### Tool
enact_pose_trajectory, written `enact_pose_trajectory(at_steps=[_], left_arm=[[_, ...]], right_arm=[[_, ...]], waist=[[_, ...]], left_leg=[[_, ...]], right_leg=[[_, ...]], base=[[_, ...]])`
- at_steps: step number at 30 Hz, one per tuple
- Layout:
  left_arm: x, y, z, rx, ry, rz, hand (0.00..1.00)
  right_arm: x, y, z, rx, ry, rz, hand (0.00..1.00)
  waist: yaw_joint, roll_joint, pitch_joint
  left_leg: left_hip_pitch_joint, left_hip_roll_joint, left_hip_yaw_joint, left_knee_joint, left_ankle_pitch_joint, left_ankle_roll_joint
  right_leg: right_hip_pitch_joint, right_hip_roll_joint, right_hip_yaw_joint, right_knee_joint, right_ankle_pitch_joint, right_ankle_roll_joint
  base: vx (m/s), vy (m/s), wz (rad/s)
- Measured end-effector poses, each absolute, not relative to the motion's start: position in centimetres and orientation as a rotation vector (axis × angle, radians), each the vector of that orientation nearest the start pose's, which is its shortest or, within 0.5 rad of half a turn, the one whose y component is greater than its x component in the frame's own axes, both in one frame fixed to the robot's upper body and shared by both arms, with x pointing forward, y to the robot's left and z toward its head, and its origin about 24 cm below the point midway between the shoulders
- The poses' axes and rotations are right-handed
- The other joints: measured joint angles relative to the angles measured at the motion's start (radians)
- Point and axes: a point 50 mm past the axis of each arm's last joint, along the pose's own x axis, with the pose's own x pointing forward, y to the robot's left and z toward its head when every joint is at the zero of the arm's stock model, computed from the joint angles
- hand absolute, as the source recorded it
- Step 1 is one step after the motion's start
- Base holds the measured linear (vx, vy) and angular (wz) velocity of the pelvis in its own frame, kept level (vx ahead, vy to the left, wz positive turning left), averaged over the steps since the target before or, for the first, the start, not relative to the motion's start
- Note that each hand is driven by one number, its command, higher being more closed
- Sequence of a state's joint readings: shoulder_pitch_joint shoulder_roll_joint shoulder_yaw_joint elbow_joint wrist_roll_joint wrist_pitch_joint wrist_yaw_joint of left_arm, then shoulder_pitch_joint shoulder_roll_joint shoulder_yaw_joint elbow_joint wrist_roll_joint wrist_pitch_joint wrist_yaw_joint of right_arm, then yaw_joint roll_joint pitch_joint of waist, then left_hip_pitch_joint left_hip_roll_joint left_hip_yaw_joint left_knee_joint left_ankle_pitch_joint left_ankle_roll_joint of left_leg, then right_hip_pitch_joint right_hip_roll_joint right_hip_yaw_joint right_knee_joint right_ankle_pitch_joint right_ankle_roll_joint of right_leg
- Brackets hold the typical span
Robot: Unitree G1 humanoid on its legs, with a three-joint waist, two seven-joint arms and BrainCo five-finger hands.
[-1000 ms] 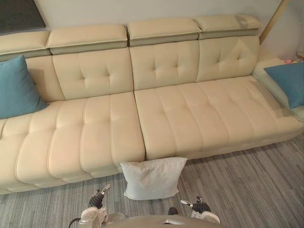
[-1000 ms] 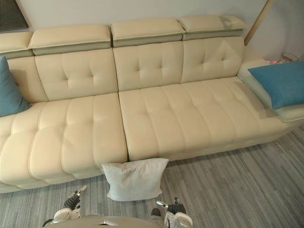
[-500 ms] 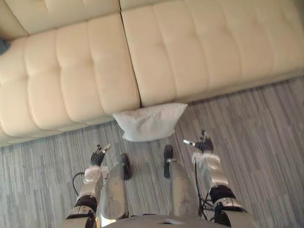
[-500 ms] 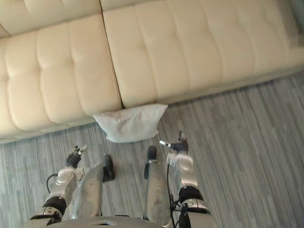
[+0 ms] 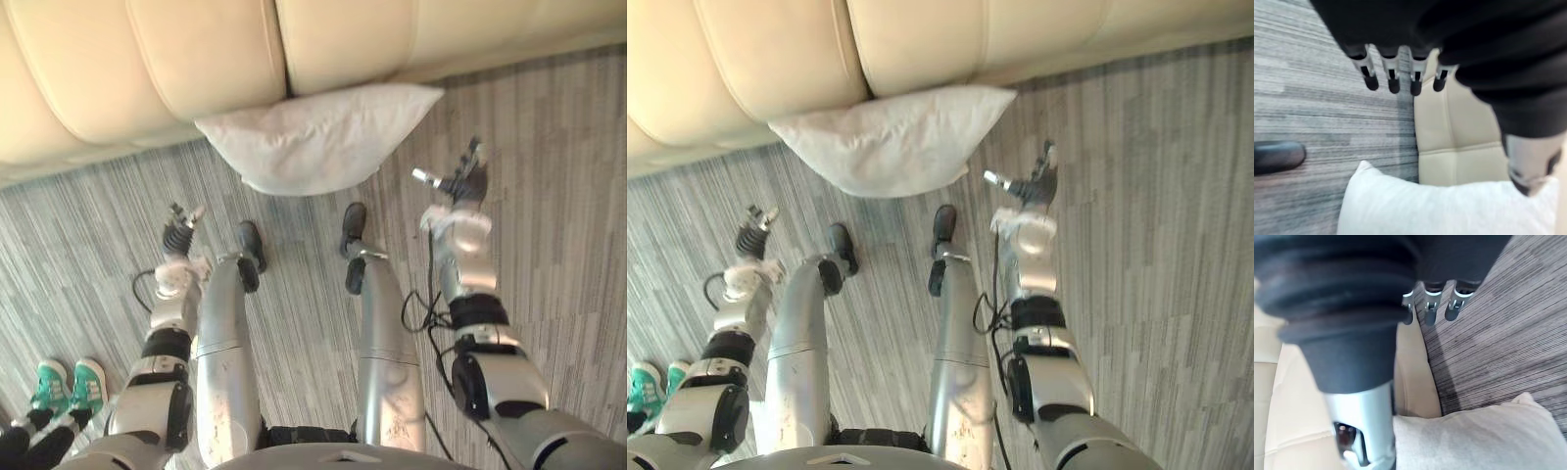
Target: Pick up cushions and gather them together orderly.
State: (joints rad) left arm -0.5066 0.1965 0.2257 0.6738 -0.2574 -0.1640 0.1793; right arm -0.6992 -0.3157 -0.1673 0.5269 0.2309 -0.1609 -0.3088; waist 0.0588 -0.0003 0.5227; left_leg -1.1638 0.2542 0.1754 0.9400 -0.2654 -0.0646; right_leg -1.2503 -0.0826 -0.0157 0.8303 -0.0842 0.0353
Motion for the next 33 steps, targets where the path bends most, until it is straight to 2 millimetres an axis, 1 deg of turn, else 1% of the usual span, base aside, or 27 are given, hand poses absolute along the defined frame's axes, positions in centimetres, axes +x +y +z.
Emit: enact_pose_trajectory(at_steps=[1, 3, 5, 7, 8, 10, 12, 16, 18, 20, 21, 22, 23, 24, 25, 27, 28, 31, 33], left_arm=[[34.4, 23.6, 7.7, -0.151, -0.077, 0.386, 0.00], [34.9, 23.9, 9.3, -0.148, -0.131, 0.391, 0.00], [35.3, 23.8, 10.4, -0.142, -0.161, 0.391, 0.00], [35.5, 23.8, 11.4, -0.139, -0.195, 0.386, 0.00], [35.6, 23.4, 12.5, -0.130, -0.237, 0.374, 0.00], [35.7, 23.4, 13.3, -0.127, -0.270, 0.380, 0.00], [36.0, 23.4, 14.5, -0.132, -0.305, 0.390, 0.00], [36.4, 22.9, 15.8, -0.133, -0.341, 0.393, 0.00], [36.7, 22.1, 17.4, -0.094, -0.390, 0.368, 0.00], [37.0, 21.3, 18.8, -0.037, -0.433, 0.335, 0.00], [37.3, 20.7, 19.8, -0.014, -0.461, 0.316, 0.00], [37.6, 19.6, 20.9, 0.005, -0.489, 0.282, 0.00], [37.8, 18.5, 21.8, 0.033, -0.515, 0.245, 0.00], [37.8, 18.4, 21.9, 0.035, -0.519, 0.240, 0.00], [38.0, 17.1, 23.2, 0.077, -0.560, 0.202, 1.00], [38.1, 16.1, 24.4, 0.098, -0.596, 0.182, 1.00], [38.1, 15.9, 24.8, 0.109, -0.609, 0.190, 1.00], [38.1, 15.7, 25.0, 0.113, -0.615, 0.208, 1.00], [37.9, 15.6, 25.1, 0.112, -0.623, 0.223, 1.00]], right_arm=[[36.8, -23.4, 19.2, 0.068, -0.427, -0.409, 0.00], [37.1, -23.0, 20.8, 0.077, -0.469, -0.397, 0.00], [37.5, -22.3, 21.7, 0.058, -0.487, -0.372, 0.00], [37.8, -21.6, 21.9, 0.035, -0.481, -0.347, 0.00], [38.0, -21.1, 22.0, 0.024, -0.478, -0.334, 0.00], [38.2, -20.4, 22.3, 0.008, -0.488, -0.315, 0.00], [38.4, -18.9, 23.3, -0.026, -0.512, -0.270, 0.00], [38.7, -17.0, 24.3, -0.035, -0.540, -0.214, 0.00], [38.7, -15.8, 25.1, -0.035, -0.562, -0.184, 0.00], [38.7, -15.3, 25.6, -0.047, -0.578, -0.181, 0.00], [38.7, -15.0, 25.7, -0.055, -0.585, -0.178, 0.00], [38.7, -14.6, 25.7, -0.065, -0.588, -0.169, 0.00], [38.7, -14.5, 25.8, -0.064, -0.593, -0.168, 1.00], [38.7, -14.5, 25.9, -0.063, -0.594, -0.168, 1.00], [38.5, -14.0, 26.4, -0.050, -0.613, -0.170, 1.00], [38.1, -13.2, 27.1, -0.030, -0.647, -0.155, 1.00], [38.1, -12.7, 27.3, -0.034, -0.655, -0.146, 1.00], [37.8, -12.2, 27.6, -0.034, -0.671, -0.137, 1.00], [37.2, -11.3, 28.3, 0.000, -0.704, -0.123, 1.00]], waist=[[0.004, 0.001, 0.013], [0.002, 0.001, 0.023], [0.002, 0.001, 0.024], [0.002, 0.001, 0.024], [0.005, 0.001, 0.024], [0.004, 0.001, 0.024], [0.003, 0.001, 0.024], [0.001, 0.001, 0.024], [0.001, 0.001, 0.024], [0.001, 0.001, 0.024], [-0.003, 0.001, 0.024], [-0.007, 0.001, 0.024], [-0.009, 0.001, 0.024], [-0.009, 0.001, 0.024], [-0.012, 0.001, 0.024], [-0.018, 0.001, 0.024], [-0.022, 0.001, 0.024], [-0.025, 0.001, 0.024], [-0.028, 0.001, 0.024]], left_leg=[[-0.081, 0.007, -0.015, 0.060, -0.014, 0.004], [-0.151, 0.011, -0.027, 0.105, -0.015, 0.006], [-0.205, 0.013, -0.035, 0.140, -0.016, 0.007], [-0.238, 0.015, -0.041, 0.161, -0.015, 0.007], [-0.258, 0.014, -0.041, 0.168, -0.012, 0.006], [-0.274, 0.014, -0.042, 0.169, -0.007, 0.006], [-0.297, 0.014, -0.043, 0.173, -0.003, 0.005], [-0.308, 0.014, -0.044, 0.176, -0.002, 0.004], [-0.318, 0.014, -0.046, 0.178, 0.000, 0.001], [-0.330, 0.014, -0.051, 0.182, 0.001, -0.001], [-0.340, 0.014, -0.061, 0.185, 0.001, -0.001], [-0.345, 0.014, -0.067, 0.185, 0.003, -0.003], [-0.348, 0.013, -0.068, 0.184, 0.004, -0.003], [-0.348, 0.013, -0.068, 0.183, 0.005, -0.003], [-0.355, 0.013, -0.066, 0.180, 0.006, -0.003], [-0.365, 0.013, -0.065, 0.173, 0.011, -0.005], [-0.369, 0.016, -0.069, 0.173, 0.012, -0.007], [-0.370, 0.019, -0.076, 0.172, 0.018, -0.018], [-0.373, 0.021, -0.083, 0.169, 0.022, -0.024]], right_leg=[[-0.079, 0.000, 0.000, 0.059, -0.018, 0.004], [-0.145, -0.001, 0.000, 0.102, -0.018, 0.003], [-0.197, -0.002, 0.002, 0.136, -0.018, 0.002], [-0.229, -0.003, 0.002, 0.157, -0.017, 0.002], [-0.253, -0.006, 0.002, 0.167, -0.016, 0.003], [-0.268, -0.011, -0.002, 0.168, -0.013, 0.005], [-0.291, -0.018, -0.009, 0.171, -0.009, 0.006], [-0.304, -0.020, -0.009, 0.178, -0.005, 0.008], [-0.315, -0.020, -0.011, 0.184, -0.007, 0.006], [-0.325, -0.021, -0.016, 0.188, -0.008, 0.005], [-0.328, -0.021, -0.024, 0.189, -0.008, 0.004], [-0.329, -0.021, -0.030, 0.190, -0.010, 0.001], [-0.333, -0.022, -0.030, 0.191, -0.011, 0.000], [-0.333, -0.022, -0.030, 0.191, -0.011, 0.000], [-0.343, -0.022, -0.029, 0.191, -0.011, 0.000], [-0.356, -0.021, -0.030, 0.190, -0.011, 0.000], [-0.359, -0.019, -0.034, 0.190, -0.010, -0.001], [-0.359, -0.018, -0.044, 0.190, -0.011, -0.002], [-0.359, -0.016, -0.051, 0.188, -0.011, -0.002]], base=[[-0.11, -0.036, 0.04], [-0.10, -0.028, 0.04], [-0.10, -0.015, 0.04], [-0.09, -0.009, 0.04], [-0.07, -0.007, 0.04], [-0.07, 0.000, 0.02], [-0.06, 0.006, 0.00], [-0.04, 0.004, 0.02], [-0.03, 0.000, 0.03], [-0.04, -0.001, 0.02], [-0.05, 0.001, 0.02], [-0.06, 0.001, 0.04], [-0.04, 0.001, 0.05], [-0.04, -0.003, 0.02], [0.00, 0.000, 0.00], [-0.04, -0.011, 0.01], [-0.03, -0.015, -0.02], [-0.02, -0.014, -0.03], [-0.02, -0.014, 0.00]])
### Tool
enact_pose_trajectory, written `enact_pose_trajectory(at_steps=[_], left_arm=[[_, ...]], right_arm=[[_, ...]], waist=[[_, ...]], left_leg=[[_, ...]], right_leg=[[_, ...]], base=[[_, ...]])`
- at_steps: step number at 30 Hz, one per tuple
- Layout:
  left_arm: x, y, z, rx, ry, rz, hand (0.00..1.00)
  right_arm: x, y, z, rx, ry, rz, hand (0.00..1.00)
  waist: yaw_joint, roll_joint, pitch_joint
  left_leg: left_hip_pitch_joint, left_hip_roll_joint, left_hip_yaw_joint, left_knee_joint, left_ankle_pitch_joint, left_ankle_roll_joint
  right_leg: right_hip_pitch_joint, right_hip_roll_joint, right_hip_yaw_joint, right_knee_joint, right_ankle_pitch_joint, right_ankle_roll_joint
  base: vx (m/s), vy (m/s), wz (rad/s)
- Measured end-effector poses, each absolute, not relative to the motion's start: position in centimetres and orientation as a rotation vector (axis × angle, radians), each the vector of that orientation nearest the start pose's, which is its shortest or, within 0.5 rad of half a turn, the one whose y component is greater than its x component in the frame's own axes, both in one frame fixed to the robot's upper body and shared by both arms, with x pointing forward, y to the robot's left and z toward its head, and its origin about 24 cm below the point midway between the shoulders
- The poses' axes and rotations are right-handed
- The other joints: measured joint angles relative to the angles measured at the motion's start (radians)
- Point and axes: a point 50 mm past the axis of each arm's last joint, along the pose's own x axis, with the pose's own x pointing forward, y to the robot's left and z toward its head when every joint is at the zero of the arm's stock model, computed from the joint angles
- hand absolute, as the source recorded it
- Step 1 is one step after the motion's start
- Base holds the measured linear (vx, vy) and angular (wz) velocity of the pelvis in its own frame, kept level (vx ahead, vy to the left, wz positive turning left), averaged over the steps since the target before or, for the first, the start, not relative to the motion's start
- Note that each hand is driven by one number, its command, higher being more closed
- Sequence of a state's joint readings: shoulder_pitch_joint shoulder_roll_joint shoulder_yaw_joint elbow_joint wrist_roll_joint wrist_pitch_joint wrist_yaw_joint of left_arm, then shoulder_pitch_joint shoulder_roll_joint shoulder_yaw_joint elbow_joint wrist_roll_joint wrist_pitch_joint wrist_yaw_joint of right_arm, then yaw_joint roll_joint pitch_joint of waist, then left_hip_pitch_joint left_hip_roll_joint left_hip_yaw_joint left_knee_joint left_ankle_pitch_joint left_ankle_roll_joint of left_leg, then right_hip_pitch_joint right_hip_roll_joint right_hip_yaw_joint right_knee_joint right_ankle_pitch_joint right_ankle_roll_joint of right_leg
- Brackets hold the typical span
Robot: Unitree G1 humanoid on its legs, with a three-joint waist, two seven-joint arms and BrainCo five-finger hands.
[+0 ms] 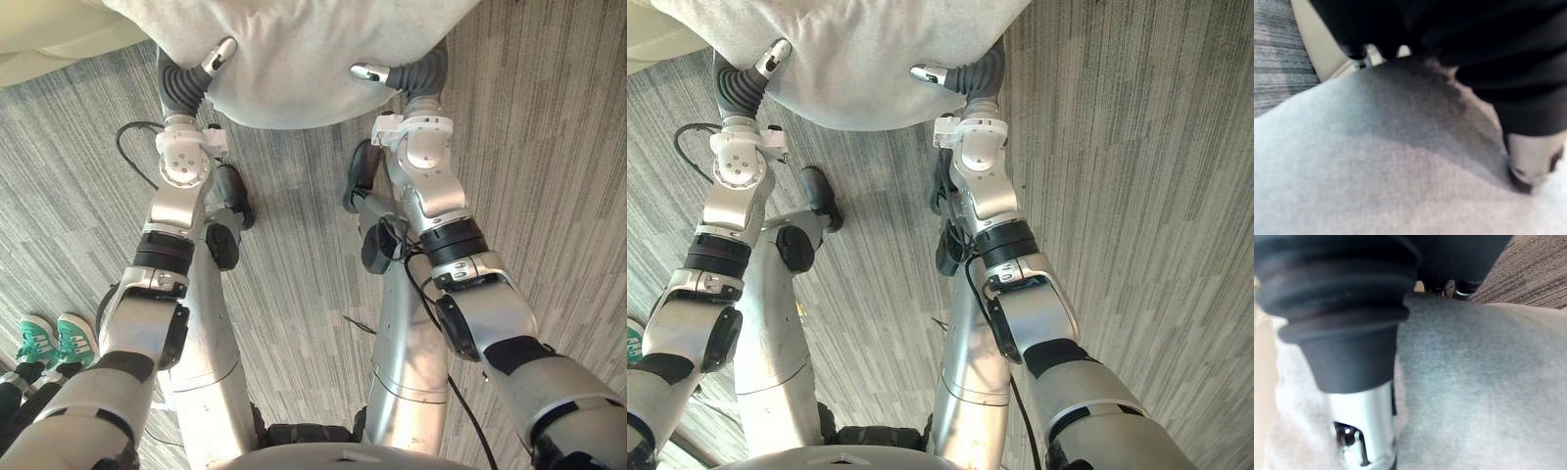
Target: Pick up cushions and gather them together orderly.
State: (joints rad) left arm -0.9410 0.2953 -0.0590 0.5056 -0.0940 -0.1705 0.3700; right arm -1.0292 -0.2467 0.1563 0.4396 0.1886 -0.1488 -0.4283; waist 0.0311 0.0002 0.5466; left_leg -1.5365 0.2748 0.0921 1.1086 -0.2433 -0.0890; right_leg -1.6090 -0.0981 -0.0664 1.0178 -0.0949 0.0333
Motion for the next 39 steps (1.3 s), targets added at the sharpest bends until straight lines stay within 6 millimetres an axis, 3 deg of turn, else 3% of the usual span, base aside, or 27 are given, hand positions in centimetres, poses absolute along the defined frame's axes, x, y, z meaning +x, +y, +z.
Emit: enact_pose_trajectory(at_steps=[10, 22, 25, 28, 29, 30, 33, 39], left_arm=[[37.4, 14.6, 25.2, -0.014, -0.628, 0.246, 1.00], [34.9, 14.4, 23.7, -0.078, -0.667, 0.210, 1.00], [34.0, 14.0, 21.8, -0.120, -0.637, 0.202, 1.00], [32.9, 13.4, 20.8, -0.170, -0.628, 0.187, 1.00], [32.4, 13.3, 19.8, -0.183, -0.612, 0.188, 1.00], [32.1, 13.4, 19.6, -0.182, -0.610, 0.186, 1.00], [31.0, 13.5, 18.7, -0.184, -0.603, 0.171, 1.00], [27.5, 14.6, 14.6, -0.183, -0.517, 0.131, 1.00]], right_arm=[[34.8, -10.4, 29.6, 0.091, -0.818, -0.100, 1.00], [30.7, -10.8, 30.1, 0.183, -1.011, 0.003, 1.00], [30.4, -11.0, 28.2, 0.209, -0.982, 0.028, 1.00], [30.5, -11.3, 26.8, 0.228, -0.934, 0.035, 1.00], [30.5, -11.4, 25.5, 0.233, -0.901, 0.036, 1.00], [30.4, -11.4, 25.0, 0.239, -0.888, 0.036, 1.00], [29.8, -11.8, 22.6, 0.266, -0.821, 0.041, 1.00], [27.4, -12.0, 17.1, 0.236, -0.653, 0.089, 1.00]], waist=[[-0.027, -0.001, -0.002], [-0.029, -0.001, -0.006], [-0.027, -0.003, -0.077], [-0.022, -0.004, -0.098], [-0.022, -0.005, -0.150], [-0.023, -0.004, -0.163], [-0.015, -0.005, -0.163], [-0.009, -0.006, -0.180]], left_leg=[[0.029, 0.001, -0.006, -0.031, 0.012, -0.010], [0.338, -0.004, 0.017, -0.222, 0.035, -0.031], [0.398, -0.008, 0.023, -0.268, 0.037, -0.035], [0.502, -0.017, 0.044, -0.311, 0.037, -0.034], [0.507, -0.022, 0.049, -0.325, 0.034, -0.034], [0.518, -0.022, 0.049, -0.328, 0.034, -0.033], [0.634, -0.025, 0.050, -0.356, 0.029, -0.038], [0.929, -0.049, 0.078, -0.470, 0.024, -0.042]], right_leg=[[0.042, 0.016, -0.004, -0.055, 0.025, -0.019], [0.348, 0.031, -0.031, -0.229, 0.036, -0.029], [0.404, 0.033, -0.036, -0.266, 0.036, -0.033], [0.491, 0.028, -0.030, -0.289, 0.028, -0.031], [0.493, 0.026, -0.030, -0.298, 0.022, -0.029], [0.503, 0.025, -0.030, -0.300, 0.019, -0.029], [0.617, 0.026, -0.033, -0.318, 0.010, -0.026], [0.895, 0.019, -0.033, -0.414, -0.013, -0.006]], base=[[-0.03, -0.022, -0.04], [0.02, -0.045, -0.01], [0.07, -0.039, 0.02], [0.12, -0.030, 0.02], [0.11, -0.027, 0.01], [0.09, -0.010, 0.02], [0.09, -0.008, 0.03], [0.06, 0.011, 0.00]])
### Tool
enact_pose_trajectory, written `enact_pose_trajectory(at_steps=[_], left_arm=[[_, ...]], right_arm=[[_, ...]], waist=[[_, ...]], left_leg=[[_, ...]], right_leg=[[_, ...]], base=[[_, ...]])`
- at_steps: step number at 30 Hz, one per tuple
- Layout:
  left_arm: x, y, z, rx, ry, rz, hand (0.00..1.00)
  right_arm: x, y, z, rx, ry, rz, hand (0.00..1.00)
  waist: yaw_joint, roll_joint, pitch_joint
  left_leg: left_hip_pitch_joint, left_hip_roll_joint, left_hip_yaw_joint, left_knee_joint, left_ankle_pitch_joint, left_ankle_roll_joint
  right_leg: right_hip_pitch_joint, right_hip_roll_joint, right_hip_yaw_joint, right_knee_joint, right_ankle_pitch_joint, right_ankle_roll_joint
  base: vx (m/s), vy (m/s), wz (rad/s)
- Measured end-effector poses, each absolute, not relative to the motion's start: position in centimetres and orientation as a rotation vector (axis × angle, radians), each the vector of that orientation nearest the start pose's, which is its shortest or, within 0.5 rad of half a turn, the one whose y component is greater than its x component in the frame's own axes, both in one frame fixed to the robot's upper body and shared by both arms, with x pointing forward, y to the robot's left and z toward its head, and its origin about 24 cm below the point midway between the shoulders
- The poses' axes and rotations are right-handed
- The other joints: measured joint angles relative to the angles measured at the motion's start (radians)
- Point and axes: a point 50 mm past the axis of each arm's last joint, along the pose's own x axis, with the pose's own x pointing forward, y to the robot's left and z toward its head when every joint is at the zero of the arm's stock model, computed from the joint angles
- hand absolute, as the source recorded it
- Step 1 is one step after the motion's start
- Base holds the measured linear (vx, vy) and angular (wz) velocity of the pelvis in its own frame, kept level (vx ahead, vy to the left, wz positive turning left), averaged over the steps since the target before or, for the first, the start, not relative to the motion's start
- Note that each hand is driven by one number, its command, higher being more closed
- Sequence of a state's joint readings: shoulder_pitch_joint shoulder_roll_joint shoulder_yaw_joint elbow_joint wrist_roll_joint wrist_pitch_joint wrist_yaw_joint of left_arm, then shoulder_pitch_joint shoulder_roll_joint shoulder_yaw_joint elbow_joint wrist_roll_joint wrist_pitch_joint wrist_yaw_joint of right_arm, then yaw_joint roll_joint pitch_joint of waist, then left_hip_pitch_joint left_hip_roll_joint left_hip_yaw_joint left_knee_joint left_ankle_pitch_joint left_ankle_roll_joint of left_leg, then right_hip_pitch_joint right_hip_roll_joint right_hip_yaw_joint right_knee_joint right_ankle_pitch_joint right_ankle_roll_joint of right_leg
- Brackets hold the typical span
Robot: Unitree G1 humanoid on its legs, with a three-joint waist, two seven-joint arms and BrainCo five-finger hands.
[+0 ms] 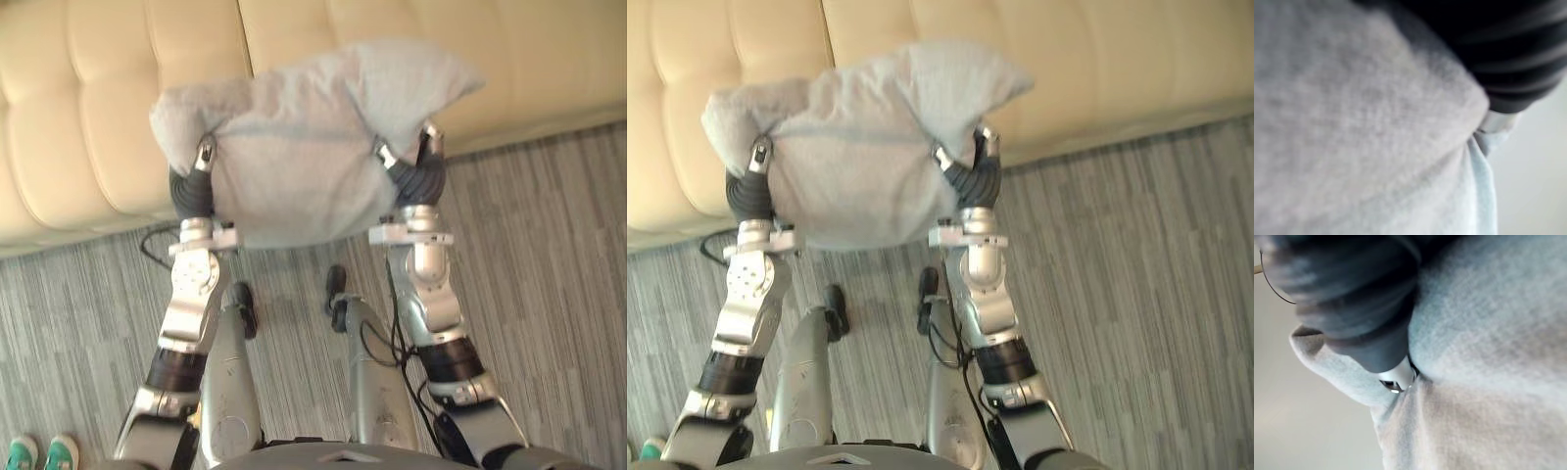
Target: Pick up cushions and gather them together orderly.
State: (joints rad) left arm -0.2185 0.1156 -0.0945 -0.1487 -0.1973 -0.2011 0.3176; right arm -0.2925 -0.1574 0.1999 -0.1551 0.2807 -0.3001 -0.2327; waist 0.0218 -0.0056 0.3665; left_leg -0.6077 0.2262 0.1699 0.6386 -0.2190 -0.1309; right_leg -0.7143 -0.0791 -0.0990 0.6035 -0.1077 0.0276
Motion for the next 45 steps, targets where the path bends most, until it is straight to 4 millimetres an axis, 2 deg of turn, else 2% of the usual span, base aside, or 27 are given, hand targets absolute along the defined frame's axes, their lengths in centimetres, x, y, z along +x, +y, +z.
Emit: enact_pose_trajectory(at_steps=[2, 3, 5, 8, 13, 17, 19, 23, 26, 28, 30, 32, 33, 34, 35, 36, 37, 38, 39, 40, 41, 42, 43, 45], left_arm=[[25.6, 15.0, 11.8, -0.198, -0.419, 0.110, 1.00], [25.1, 15.1, 11.2, -0.194, -0.398, 0.105, 1.00], [23.5, 15.4, 8.8, -0.178, -0.306, 0.088, 1.00], [22.2, 15.6, 7.1, -0.169, -0.237, 0.076, 1.00], [21.5, 15.5, 6.0, -0.176, -0.189, 0.058, 1.00], [20.7, 15.6, 5.0, -0.164, -0.132, 0.064, 1.00], [20.2, 15.7, 4.6, -0.160, -0.113, 0.061, 1.00], [19.8, 15.7, 4.2, -0.158, -0.091, 0.051, 1.00], [19.5, 15.8, 3.9, -0.158, -0.077, 0.050, 1.00], [19.5, 15.7, 3.9, -0.158, -0.076, 0.046, 1.00], [19.5, 15.8, 3.9, -0.150, -0.078, 0.047, 1.00], [19.5, 15.8, 4.1, -0.147, -0.083, 0.050, 1.00], [19.7, 15.9, 4.5, -0.140, -0.102, 0.047, 1.00], [19.8, 16.0, 4.6, -0.138, -0.108, 0.048, 1.00], [20.0, 16.1, 4.8, -0.130, -0.117, 0.049, 1.00], [20.1, 16.1, 4.9, -0.122, -0.123, 0.042, 1.00], [20.3, 16.1, 5.1, -0.114, -0.129, 0.036, 1.00], [20.3, 16.0, 5.1, -0.111, -0.128, 0.027, 1.00], [20.3, 15.7, 5.1, -0.112, -0.128, 0.017, 1.00], [20.5, 15.4, 5.2, -0.117, -0.131, 0.007, 1.00], [20.8, 14.8, 5.1, -0.127, -0.130, -0.015, 1.00], [21.2, 14.2, 5.1, -0.144, -0.132, -0.027, 1.00], [21.3, 14.0, 5.1, -0.150, -0.133, -0.031, 1.00], [21.7, 13.3, 5.2, -0.173, -0.139, -0.043, 1.00]], right_arm=[[25.9, -12.2, 14.2, 0.223, -0.556, 0.111, 1.00], [25.6, -12.3, 13.6, 0.220, -0.532, 0.115, 1.00], [24.4, -12.6, 11.2, 0.213, -0.440, 0.124, 1.00], [23.6, -12.7, 9.1, 0.228, -0.351, 0.124, 1.00], [24.2, -13.3, 5.7, 0.187, -0.198, 0.129, 1.00], [23.5, -13.3, 3.9, 0.187, -0.110, 0.136, 1.00], [23.4, -13.2, 3.6, 0.194, -0.098, 0.135, 1.00], [23.4, -13.1, 2.9, 0.178, -0.068, 0.138, 1.00], [23.2, -13.1, 2.7, 0.154, -0.061, 0.141, 1.00], [23.2, -13.1, 2.6, 0.154, -0.058, 0.139, 1.00], [23.0, -13.1, 2.5, 0.155, -0.053, 0.139, 1.00], [23.0, -13.1, 2.5, 0.156, -0.052, 0.139, 1.00], [23.3, -13.0, 2.7, 0.159, -0.059, 0.139, 1.00], [23.4, -13.0, 2.7, 0.157, -0.059, 0.140, 1.00], [23.7, -12.8, 2.5, 0.150, -0.048, 0.152, 1.00], [23.7, -12.8, 2.4, 0.151, -0.043, 0.152, 1.00], [23.7, -12.8, 2.5, 0.149, -0.044, 0.152, 1.00], [23.7, -12.9, 2.5, 0.146, -0.044, 0.152, 1.00], [23.8, -13.1, 2.6, 0.142, -0.051, 0.149, 1.00], [24.0, -13.4, 2.8, 0.133, -0.060, 0.145, 1.00], [24.3, -14.1, 3.1, 0.110, -0.070, 0.134, 1.00], [24.4, -14.7, 3.3, 0.090, -0.077, 0.130, 1.00], [24.4, -14.9, 3.3, 0.084, -0.078, 0.127, 1.00], [24.4, -15.5, 3.6, 0.062, -0.088, 0.122, 1.00]], waist=[[0.009, -0.008, -0.075], [0.012, -0.009, -0.092], [0.017, -0.009, -0.164], [0.013, -0.015, -0.241], [0.007, -0.008, -0.271], [0.006, -0.009, -0.294], [0.010, -0.011, -0.320], [0.027, -0.019, -0.326], [0.029, -0.029, -0.314], [0.017, -0.042, -0.301], [0.015, -0.050, -0.294], [0.012, -0.048, -0.288], [0.017, -0.048, -0.262], [0.014, -0.034, -0.244], [0.014, -0.041, -0.244], [0.012, -0.057, -0.243], [-0.005, -0.078, -0.236], [-0.023, -0.083, -0.235], [-0.032, -0.089, -0.239], [-0.031, -0.078, -0.235], [-0.031, -0.038, -0.237], [-0.049, 0.004, -0.241], [-0.056, 0.013, -0.245], [-0.065, 0.029, -0.255]], left_leg=[[0.119, -0.007, 0.013, -0.069, 0.002, -0.001], [0.153, -0.007, 0.018, -0.086, 0.002, -0.002], [0.266, -0.011, 0.028, -0.160, 0.002, -0.002], [0.359, -0.040, 0.026, -0.273, 0.033, 0.002], [0.483, -0.076, -0.008, -0.398, 0.061, 0.013], [0.561, -0.100, -0.033, -0.453, 0.062, 0.014], [0.562, -0.105, -0.035, -0.456, 0.061, 0.016], [0.557, -0.113, -0.033, -0.439, 0.046, 0.028], [0.534, -0.127, -0.039, -0.369, 0.009, 0.038], [0.517, -0.142, -0.066, -0.306, -0.027, 0.040], [0.484, -0.150, -0.088, -0.242, -0.059, 0.049], [0.460, -0.145, -0.100, -0.209, -0.075, 0.067], [0.469, -0.144, -0.113, -0.209, -0.083, 0.091], [0.473, -0.139, -0.117, -0.212, -0.084, 0.091], [0.480, -0.133, -0.117, -0.239, -0.084, 0.090], [0.490, -0.144, -0.119, -0.262, -0.084, 0.090], [0.506, -0.163, -0.135, -0.289, -0.082, 0.087], [0.515, -0.176, -0.161, -0.309, -0.080, 0.080], [0.527, -0.181, -0.186, -0.335, -0.081, 0.068], [0.542, -0.179, -0.206, -0.356, -0.070, 0.054], [0.543, -0.155, -0.233, -0.365, -0.068, 0.040], [0.542, -0.129, -0.269, -0.375, -0.061, 0.024], [0.542, -0.127, -0.282, -0.383, -0.056, 0.016], [0.519, -0.107, -0.311, -0.348, -0.022, -0.020]], right_leg=[[0.114, 0.006, -0.005, -0.068, 0.004, 0.003], [0.147, 0.010, -0.004, -0.087, 0.005, 0.004], [0.259, 0.017, -0.011, -0.168, 0.016, 0.002], [0.355, 0.018, -0.013, -0.285, 0.053, 0.011], [0.543, 0.028, 0.008, -0.551, 0.183, 0.027], [0.646, 0.018, 0.008, -0.646, 0.217, 0.029], [0.649, 0.014, 0.010, -0.652, 0.221, 0.031], [0.623, 0.007, 0.032, -0.612, 0.213, 0.033], [0.549, -0.019, 0.037, -0.446, 0.125, 0.037], [0.527, -0.040, 0.028, -0.363, 0.076, 0.034], [0.506, -0.055, 0.010, -0.304, 0.041, -0.003], [0.500, -0.059, 0.004, -0.290, 0.041, -0.013], [0.461, -0.066, -0.005, -0.202, 0.048, -0.063], [0.442, -0.050, 0.007, -0.190, 0.038, -0.066], [0.427, -0.012, 0.071, -0.330, 0.040, -0.007], [0.427, -0.008, 0.096, -0.415, 0.062, 0.014], [0.424, -0.011, 0.130, -0.463, 0.098, 0.037], [0.423, -0.012, 0.141, -0.451, 0.129, 0.054], [0.411, -0.009, 0.141, -0.419, 0.143, 0.051], [0.409, 0.004, 0.140, -0.393, 0.153, 0.044], [0.396, 0.032, 0.125, -0.360, 0.149, 0.033], [0.393, 0.045, 0.081, -0.337, 0.124, 0.020], [0.393, 0.048, 0.069, -0.333, 0.114, 0.015], [0.425, 0.062, 0.027, -0.359, 0.085, -0.002]], base=[[0.16, 0.032, -0.03], [0.22, 0.030, -0.08], [0.20, 0.041, -0.04], [0.16, 0.034, 0.00], [0.14, 0.072, -0.12], [0.06, 0.093, 0.03], [-0.01, 0.050, 0.03], [-0.09, 0.036, -0.11], [-0.12, 0.061, -0.05], [-0.12, 0.100, 0.25], [-0.08, 0.099, 0.27], [-0.01, 0.086, 0.15], [-0.01, 0.092, 0.04], [-0.04, 0.065, -0.04], [-0.03, -0.014, 0.02], [0.04, -0.104, 0.22], [0.13, -0.159, 0.49], [0.20, -0.171, 0.53], [0.26, -0.148, 0.37], [0.33, -0.163, 0.11], [0.44, -0.164, 0.21], [0.40, -0.133, 0.28], [0.41, -0.133, 0.48], [0.37, -0.141, 0.50]])
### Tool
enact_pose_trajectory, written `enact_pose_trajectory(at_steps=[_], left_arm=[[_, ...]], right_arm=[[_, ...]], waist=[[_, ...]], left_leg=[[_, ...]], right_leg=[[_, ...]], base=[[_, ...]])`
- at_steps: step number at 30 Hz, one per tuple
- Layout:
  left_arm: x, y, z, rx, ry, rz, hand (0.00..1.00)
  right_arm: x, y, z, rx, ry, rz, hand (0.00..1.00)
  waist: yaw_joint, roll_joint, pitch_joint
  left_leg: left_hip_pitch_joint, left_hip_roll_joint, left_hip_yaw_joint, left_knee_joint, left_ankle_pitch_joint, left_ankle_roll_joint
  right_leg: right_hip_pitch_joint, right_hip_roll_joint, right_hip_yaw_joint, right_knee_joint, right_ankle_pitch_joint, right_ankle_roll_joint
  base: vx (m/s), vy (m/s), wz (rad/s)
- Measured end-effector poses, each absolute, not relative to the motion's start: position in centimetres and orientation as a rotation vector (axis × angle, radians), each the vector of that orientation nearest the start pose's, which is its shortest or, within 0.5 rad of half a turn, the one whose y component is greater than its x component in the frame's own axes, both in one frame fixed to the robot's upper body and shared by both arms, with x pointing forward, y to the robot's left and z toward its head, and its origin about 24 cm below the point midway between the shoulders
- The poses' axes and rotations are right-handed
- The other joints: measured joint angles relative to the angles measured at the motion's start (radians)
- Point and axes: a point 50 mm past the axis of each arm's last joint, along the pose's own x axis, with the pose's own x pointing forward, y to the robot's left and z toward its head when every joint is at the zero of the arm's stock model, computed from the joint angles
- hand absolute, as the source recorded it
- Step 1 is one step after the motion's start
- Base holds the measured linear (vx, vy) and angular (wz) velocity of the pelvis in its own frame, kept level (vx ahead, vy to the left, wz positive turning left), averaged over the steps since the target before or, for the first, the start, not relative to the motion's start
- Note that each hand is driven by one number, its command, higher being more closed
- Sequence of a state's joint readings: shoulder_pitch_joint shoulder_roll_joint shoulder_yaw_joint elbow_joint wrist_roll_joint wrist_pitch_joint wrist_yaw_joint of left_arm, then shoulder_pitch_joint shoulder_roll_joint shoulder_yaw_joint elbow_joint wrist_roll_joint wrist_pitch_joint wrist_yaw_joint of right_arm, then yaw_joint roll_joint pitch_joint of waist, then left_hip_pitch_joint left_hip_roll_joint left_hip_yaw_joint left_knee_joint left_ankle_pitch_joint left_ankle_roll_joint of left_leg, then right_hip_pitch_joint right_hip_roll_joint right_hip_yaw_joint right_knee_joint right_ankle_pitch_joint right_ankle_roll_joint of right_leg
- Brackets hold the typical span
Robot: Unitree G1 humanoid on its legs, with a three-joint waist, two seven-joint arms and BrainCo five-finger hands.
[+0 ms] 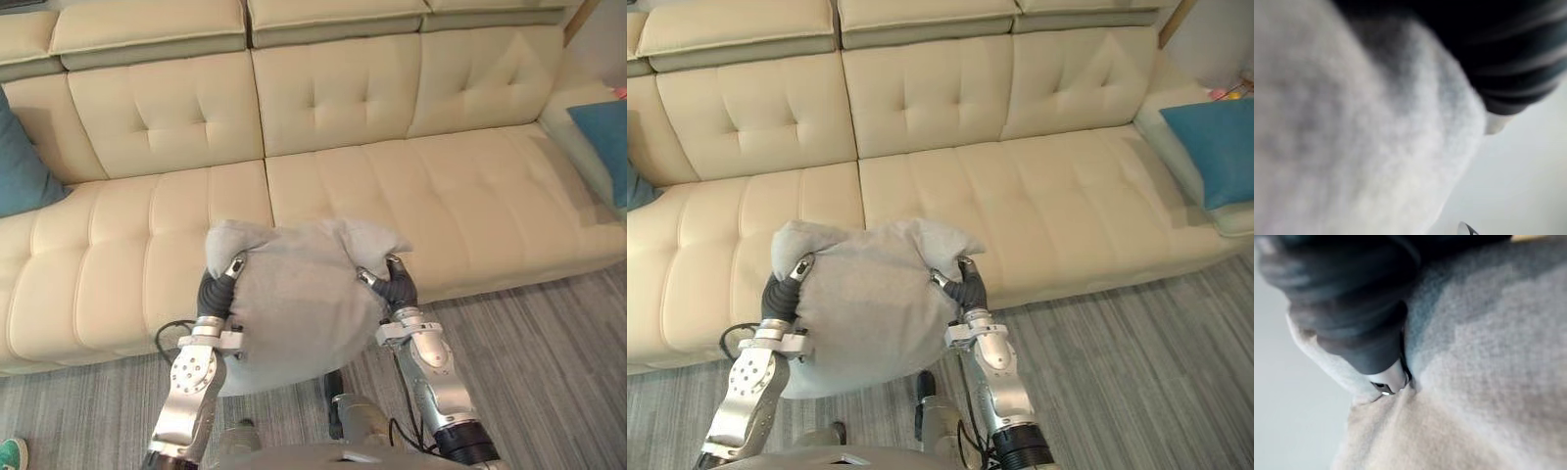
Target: Pick up cushions and gather them together orderly.
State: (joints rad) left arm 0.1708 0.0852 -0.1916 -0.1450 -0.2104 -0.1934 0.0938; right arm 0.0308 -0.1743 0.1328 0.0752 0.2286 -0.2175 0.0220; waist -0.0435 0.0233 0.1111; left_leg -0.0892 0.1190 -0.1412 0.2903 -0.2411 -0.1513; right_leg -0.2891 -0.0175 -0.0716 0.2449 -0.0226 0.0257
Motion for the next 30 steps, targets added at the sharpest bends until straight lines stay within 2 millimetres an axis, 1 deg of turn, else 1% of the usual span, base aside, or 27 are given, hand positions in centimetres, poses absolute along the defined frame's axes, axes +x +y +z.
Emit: enact_pose_trajectory(at_steps=[1, 2, 3, 4, 5, 6, 7, 8, 9, 10, 11, 12, 13, 15, 16, 17, 18, 21, 22, 25, 26, 28, 29, 30], left_arm=[[21.8, 13.0, 5.3, -0.182, -0.143, -0.052, 1.00], [21.8, 12.9, 5.3, -0.185, -0.144, -0.058, 1.00], [21.7, 12.8, 5.3, -0.193, -0.141, -0.060, 1.00], [21.7, 12.8, 5.2, -0.194, -0.140, -0.060, 1.00], [21.7, 12.7, 5.3, -0.197, -0.141, -0.062, 1.00], [21.7, 12.6, 5.2, -0.202, -0.140, -0.065, 1.00], [21.7, 12.3, 5.3, -0.208, -0.140, -0.073, 1.00], [21.7, 12.2, 5.3, -0.212, -0.140, -0.079, 1.00], [21.7, 12.1, 5.3, -0.216, -0.142, -0.085, 1.00], [21.7, 12.1, 5.3, -0.221, -0.142, -0.084, 1.00], [21.6, 11.9, 5.2, -0.229, -0.138, -0.085, 1.00], [21.5, 12.1, 4.9, -0.213, -0.125, -0.089, 1.00], [21.4, 12.2, 4.8, -0.203, -0.120, -0.092, 1.00], [21.3, 12.9, 4.7, -0.169, -0.116, -0.093, 1.00], [21.1, 13.3, 4.5, -0.155, -0.105, -0.087, 1.00], [21.0, 13.4, 4.3, -0.153, -0.099, -0.083, 1.00], [20.8, 13.4, 4.2, -0.154, -0.092, -0.086, 1.00], [20.7, 13.3, 4.1, -0.154, -0.087, -0.092, 1.00], [20.7, 13.2, 4.1, -0.155, -0.087, -0.095, 1.00], [20.8, 13.1, 4.2, -0.152, -0.091, -0.100, 1.00], [21.0, 13.1, 4.3, -0.148, -0.095, -0.097, 1.00], [21.8, 13.2, 5.0, -0.121, -0.127, -0.089, 1.00], [22.9, 13.2, 5.6, -0.099, -0.154, -0.083, 1.00], [23.7, 13.3, 6.0, -0.088, -0.173, -0.073, 1.00]], right_arm=[[24.1, -15.9, 3.9, 0.058, -0.103, 0.111, 1.00], [24.0, -16.0, 4.0, 0.058, -0.105, 0.104, 1.00], [23.6, -16.3, 4.2, 0.054, -0.113, 0.100, 1.00], [23.4, -16.4, 4.3, 0.045, -0.117, 0.101, 1.00], [23.1, -16.5, 4.6, 0.045, -0.128, 0.100, 1.00], [23.0, -16.7, 4.7, 0.040, -0.132, 0.097, 1.00], [22.9, -16.9, 4.8, 0.044, -0.137, 0.081, 1.00], [22.8, -16.9, 4.9, 0.046, -0.139, 0.076, 1.00], [22.8, -17.0, 5.0, 0.043, -0.144, 0.075, 1.00], [22.9, -17.0, 5.0, 0.042, -0.147, 0.073, 1.00], [22.8, -17.2, 5.0, 0.039, -0.145, 0.067, 1.00], [22.8, -17.0, 4.2, 0.070, -0.113, 0.045, 1.00], [22.6, -16.7, 3.8, 0.093, -0.101, 0.037, 1.00], [22.3, -16.1, 3.2, 0.126, -0.079, 0.024, 1.00], [22.3, -15.8, 3.0, 0.120, -0.069, 0.029, 1.00], [22.3, -15.7, 2.8, 0.118, -0.063, 0.030, 1.00], [22.3, -15.6, 2.5, 0.114, -0.051, 0.033, 1.00], [22.3, -15.6, 2.5, 0.112, -0.048, 0.032, 1.00], [22.3, -15.7, 2.5, 0.107, -0.048, 0.033, 1.00], [22.5, -15.7, 2.6, 0.104, -0.054, 0.031, 1.00], [22.9, -15.6, 2.7, 0.103, -0.057, 0.034, 1.00], [24.5, -15.2, 3.2, 0.093, -0.077, 0.032, 1.00], [25.5, -15.0, 3.9, 0.081, -0.101, 0.020, 1.00], [26.2, -14.8, 4.4, 0.078, -0.119, 0.012, 1.00]], waist=[[-0.005, 0.005, -0.002], [-0.005, 0.005, -0.002], [0.008, 0.006, -0.003], [0.016, 0.007, -0.004], [0.029, 0.007, -0.005], [0.033, 0.015, -0.010], [0.036, 0.020, -0.011], [0.038, 0.016, -0.010], [0.049, 0.014, -0.013], [0.057, 0.019, -0.016], [0.064, 0.058, -0.038], [0.069, 0.035, -0.046], [0.068, 0.019, -0.049], [0.068, -0.026, -0.053], [0.068, -0.039, -0.059], [0.064, -0.044, -0.063], [0.056, -0.053, -0.073], [0.033, -0.061, -0.075], [0.030, -0.061, -0.075], [0.025, -0.064, -0.079], [0.025, -0.065, -0.079], [0.032, -0.066, -0.079], [0.035, -0.065, -0.080], [0.035, -0.065, -0.078]], left_leg=[[-0.052, 0.005, 0.006, 0.104, 0.006, -0.014], [-0.083, 0.009, 0.015, 0.169, 0.012, -0.025], [-0.138, 0.035, 0.082, 0.312, 0.039, -0.024], [-0.165, 0.052, 0.133, 0.381, 0.074, -0.005], [-0.204, 0.071, 0.182, 0.464, 0.108, 0.022], [-0.216, 0.081, 0.206, 0.487, 0.087, 0.033], [-0.236, 0.089, 0.240, 0.487, 0.030, 0.057], [-0.249, 0.074, 0.254, 0.420, -0.005, 0.071], [-0.251, 0.049, 0.244, 0.302, -0.005, 0.067], [-0.242, 0.037, 0.233, 0.206, 0.011, 0.060], [-0.236, 0.037, 0.206, 0.021, 0.161, 0.063], [-0.217, 0.017, 0.215, 0.002, 0.212, 0.062], [-0.202, 0.000, 0.223, -0.024, 0.215, 0.066], [-0.161, -0.039, 0.260, -0.078, 0.226, 0.084], [-0.135, -0.049, 0.283, -0.103, 0.228, 0.087], [-0.126, -0.053, 0.292, -0.113, 0.228, 0.089], [-0.116, -0.058, 0.307, -0.133, 0.233, 0.095], [-0.099, -0.060, 0.324, -0.172, 0.252, 0.097], [-0.087, -0.059, 0.330, -0.183, 0.257, 0.099], [-0.041, -0.059, 0.341, -0.256, 0.295, 0.096], [-0.030, -0.059, 0.346, -0.279, 0.308, 0.094], [-0.006, -0.059, 0.361, -0.337, 0.341, 0.092], [0.001, -0.059, 0.361, -0.369, 0.363, 0.093], [-0.004, -0.057, 0.360, -0.370, 0.368, 0.091]], right_leg=[[0.037, 0.003, -0.032, -0.039, -0.004, -0.006], [0.056, 0.003, -0.047, -0.053, -0.005, -0.008], [0.098, 0.011, -0.059, -0.075, -0.012, -0.020], [0.129, 0.013, -0.060, -0.096, -0.014, -0.023], [0.163, 0.000, -0.065, -0.124, -0.017, -0.028], [0.175, -0.004, -0.069, -0.132, -0.018, -0.029], [0.205, -0.018, -0.074, -0.153, -0.024, -0.032], [0.234, -0.040, -0.079, -0.167, -0.027, -0.032], [0.242, -0.061, -0.081, -0.165, -0.035, -0.020], [0.243, -0.068, -0.077, -0.159, -0.043, -0.006], [0.243, -0.052, -0.072, -0.152, -0.058, 0.039], [0.236, -0.072, -0.044, -0.144, -0.059, 0.048], [0.236, -0.087, -0.033, -0.144, -0.059, 0.048], [0.233, -0.128, 0.013, -0.148, -0.060, 0.048], [0.231, -0.138, 0.038, -0.148, -0.059, 0.049], [0.230, -0.141, 0.050, -0.148, -0.058, 0.050], [0.221, -0.144, 0.068, -0.150, -0.057, 0.051], [0.213, -0.140, 0.094, -0.168, -0.052, 0.057], [0.215, -0.139, 0.101, -0.168, -0.050, 0.060], [0.217, -0.131, 0.123, -0.174, -0.041, 0.068], [0.217, -0.130, 0.128, -0.180, -0.037, 0.073], [0.212, -0.124, 0.145, -0.197, -0.020, 0.084], [0.209, -0.120, 0.147, -0.206, -0.009, 0.086], [0.205, -0.119, 0.147, -0.209, -0.003, 0.088]], base=[[0.33, -0.116, 0.57], [0.28, -0.066, 0.54], [0.21, -0.032, 0.28], [0.24, -0.017, 0.22], [0.19, 0.002, 0.15], [0.18, 0.047, 0.27], [0.19, 0.116, 0.35], [0.19, 0.176, 0.33], [0.14, 0.187, 0.13], [0.14, 0.288, -0.11], [0.16, 0.306, -0.23], [0.17, 0.301, -0.21], [0.14, 0.210, -0.12], [0.12, 0.210, -0.24], [0.07, 0.137, -0.46], [0.03, 0.060, -0.48], [0.01, 0.031, -0.35], [-0.03, -0.005, -0.28], [-0.04, -0.031, -0.31], [-0.05, -0.035, -0.20], [-0.06, -0.027, -0.16], [-0.09, -0.021, -0.20], [-0.10, -0.014, -0.13], [-0.13, -0.008, -0.03]])
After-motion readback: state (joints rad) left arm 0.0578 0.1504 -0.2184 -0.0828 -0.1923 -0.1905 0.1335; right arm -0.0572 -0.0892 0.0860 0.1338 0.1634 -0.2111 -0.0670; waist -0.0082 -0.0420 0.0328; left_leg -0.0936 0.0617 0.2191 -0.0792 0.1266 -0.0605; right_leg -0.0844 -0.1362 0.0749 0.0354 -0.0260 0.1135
